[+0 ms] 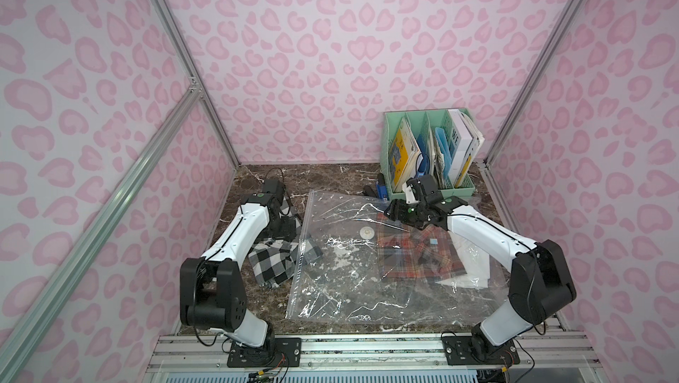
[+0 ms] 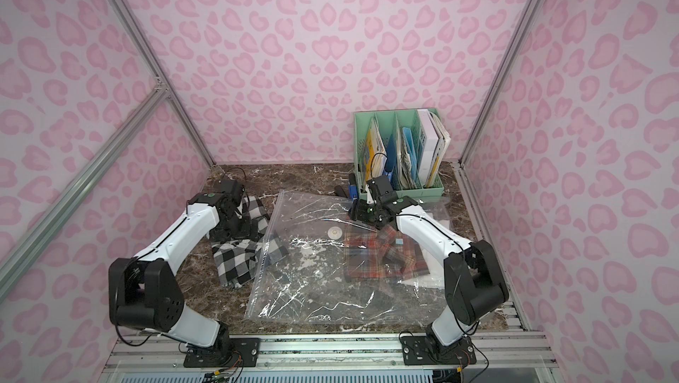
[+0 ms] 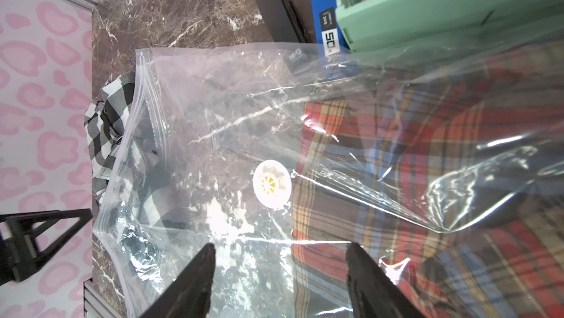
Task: Take the shirt out of the vacuum bag
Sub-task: Move the shirt to the corner of the board.
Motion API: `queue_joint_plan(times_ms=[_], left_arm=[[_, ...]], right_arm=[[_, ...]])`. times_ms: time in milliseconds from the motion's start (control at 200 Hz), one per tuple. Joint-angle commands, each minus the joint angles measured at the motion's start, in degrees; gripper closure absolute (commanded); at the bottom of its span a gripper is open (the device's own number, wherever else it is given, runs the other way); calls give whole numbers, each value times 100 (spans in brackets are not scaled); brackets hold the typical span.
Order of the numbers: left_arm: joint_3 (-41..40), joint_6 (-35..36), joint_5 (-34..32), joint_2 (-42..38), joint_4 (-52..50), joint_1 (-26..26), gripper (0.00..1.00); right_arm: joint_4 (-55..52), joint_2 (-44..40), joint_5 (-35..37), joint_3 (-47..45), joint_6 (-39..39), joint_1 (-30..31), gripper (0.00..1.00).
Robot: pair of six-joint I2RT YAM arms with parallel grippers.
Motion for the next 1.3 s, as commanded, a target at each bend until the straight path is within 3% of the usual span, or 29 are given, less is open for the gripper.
queue_joint_plan(times_ms=[0, 220, 430, 775, 990, 1160, 1295], left_arm=[[140, 300, -683, 514, -500, -279, 2], [188, 256, -1247, 1678, -325, -368, 2], [783, 202, -1183, 2392, 42, -299, 2], [2395, -99, 896, 3366, 603, 755, 2], [3615, -707, 2365, 4272, 855, 942, 2], [4579, -1351, 2504, 4876, 861, 1047, 2], [4796, -1916, 2840, 5114, 1245, 1240, 2]], right_arm=[[-155, -71, -149, 79, -290, 11, 31], [-121, -159, -315, 26, -310, 12, 31], [-168, -231, -310, -119, -320, 13, 32], [-233, -491, -158, -315, -92, 19, 32], [-293, -833, 107, -568, 219, 103, 32], [-448, -1118, 387, -688, 454, 288, 32], [-533, -1365, 583, -849, 661, 411, 32]])
